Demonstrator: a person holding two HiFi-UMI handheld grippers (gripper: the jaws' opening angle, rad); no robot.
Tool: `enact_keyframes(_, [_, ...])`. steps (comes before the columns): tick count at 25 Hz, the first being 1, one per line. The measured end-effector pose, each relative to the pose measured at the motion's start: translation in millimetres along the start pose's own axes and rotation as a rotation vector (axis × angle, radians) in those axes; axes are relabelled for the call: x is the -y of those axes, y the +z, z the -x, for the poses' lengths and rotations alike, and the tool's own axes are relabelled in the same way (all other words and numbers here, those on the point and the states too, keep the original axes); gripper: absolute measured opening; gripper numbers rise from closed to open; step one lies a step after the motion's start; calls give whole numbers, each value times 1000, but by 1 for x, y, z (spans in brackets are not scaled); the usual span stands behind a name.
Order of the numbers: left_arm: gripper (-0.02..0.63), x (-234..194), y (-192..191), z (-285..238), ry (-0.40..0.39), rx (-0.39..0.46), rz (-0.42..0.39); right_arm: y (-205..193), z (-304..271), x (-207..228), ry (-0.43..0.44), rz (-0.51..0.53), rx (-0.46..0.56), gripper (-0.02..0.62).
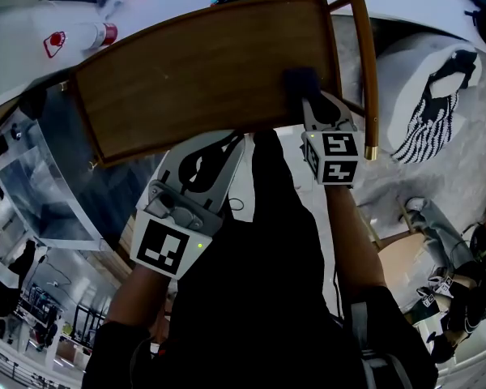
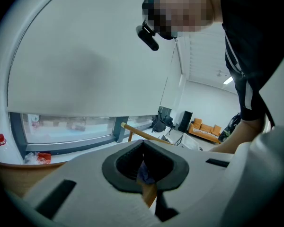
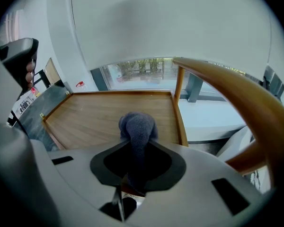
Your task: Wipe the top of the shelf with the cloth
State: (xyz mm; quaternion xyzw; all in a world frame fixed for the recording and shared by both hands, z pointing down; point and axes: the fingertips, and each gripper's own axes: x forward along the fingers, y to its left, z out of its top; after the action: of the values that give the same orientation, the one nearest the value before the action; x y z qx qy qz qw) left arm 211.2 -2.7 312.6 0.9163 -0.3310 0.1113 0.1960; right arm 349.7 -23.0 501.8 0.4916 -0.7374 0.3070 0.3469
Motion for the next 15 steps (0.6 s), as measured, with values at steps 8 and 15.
enact_keyframes(8, [20, -12, 21, 14, 29, 26, -36, 26, 11, -14, 17, 19, 43, 66])
enact_keyframes(15, [20, -38, 45, 41, 92, 55, -67, 73, 23, -41, 63, 71, 115, 66])
